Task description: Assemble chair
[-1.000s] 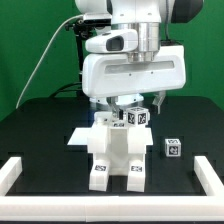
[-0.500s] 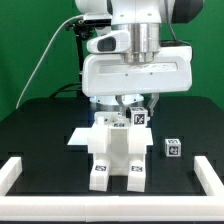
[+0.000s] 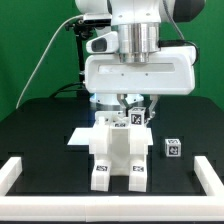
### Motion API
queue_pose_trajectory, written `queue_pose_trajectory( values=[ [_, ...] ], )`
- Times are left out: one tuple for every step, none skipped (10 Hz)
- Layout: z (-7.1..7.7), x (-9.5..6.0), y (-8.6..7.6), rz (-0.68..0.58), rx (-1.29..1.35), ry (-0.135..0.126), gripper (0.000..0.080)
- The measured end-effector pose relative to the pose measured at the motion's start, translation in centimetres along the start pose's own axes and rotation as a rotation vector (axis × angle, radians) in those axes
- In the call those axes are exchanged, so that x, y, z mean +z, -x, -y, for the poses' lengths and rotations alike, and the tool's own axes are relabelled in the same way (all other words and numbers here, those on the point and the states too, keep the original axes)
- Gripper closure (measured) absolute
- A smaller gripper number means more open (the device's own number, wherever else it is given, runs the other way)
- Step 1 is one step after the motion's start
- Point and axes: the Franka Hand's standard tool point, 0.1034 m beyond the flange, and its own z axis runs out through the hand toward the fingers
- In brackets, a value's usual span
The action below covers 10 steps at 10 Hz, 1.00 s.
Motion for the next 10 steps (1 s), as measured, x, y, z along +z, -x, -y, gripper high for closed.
queue_pose_trajectory(
  values=[
    [0.04, -0.01, 0.00, 0.001, 0.082, -0.003, 0.0515],
    [0.08, -0.01, 0.01, 0.002, 0.171, -0.006, 0.0515],
    [0.17, -0.02, 0.04, 0.004, 0.285, -0.012, 0.0515],
    [0.25, -0.02, 0.08, 0.008, 0.393, -0.017, 0.0515],
    [0.29, -0.03, 0.07, 0.010, 0.492, -0.019, 0.0515],
    [0.37, 0.00, -0.12, 0.011, 0.580, -0.018, 0.0515],
    [0.46, 0.04, -0.30, 0.018, 0.743, -0.027, 0.0515],
    [0.53, 0.06, -0.39, 0.026, 0.880, -0.036, 0.0515],
    [0.63, 0.07, -0.33, 0.029, 0.919, -0.038, 0.0515],
    [0.63, 0.08, -0.33, 0.028, 0.872, -0.038, 0.0509]
  ],
)
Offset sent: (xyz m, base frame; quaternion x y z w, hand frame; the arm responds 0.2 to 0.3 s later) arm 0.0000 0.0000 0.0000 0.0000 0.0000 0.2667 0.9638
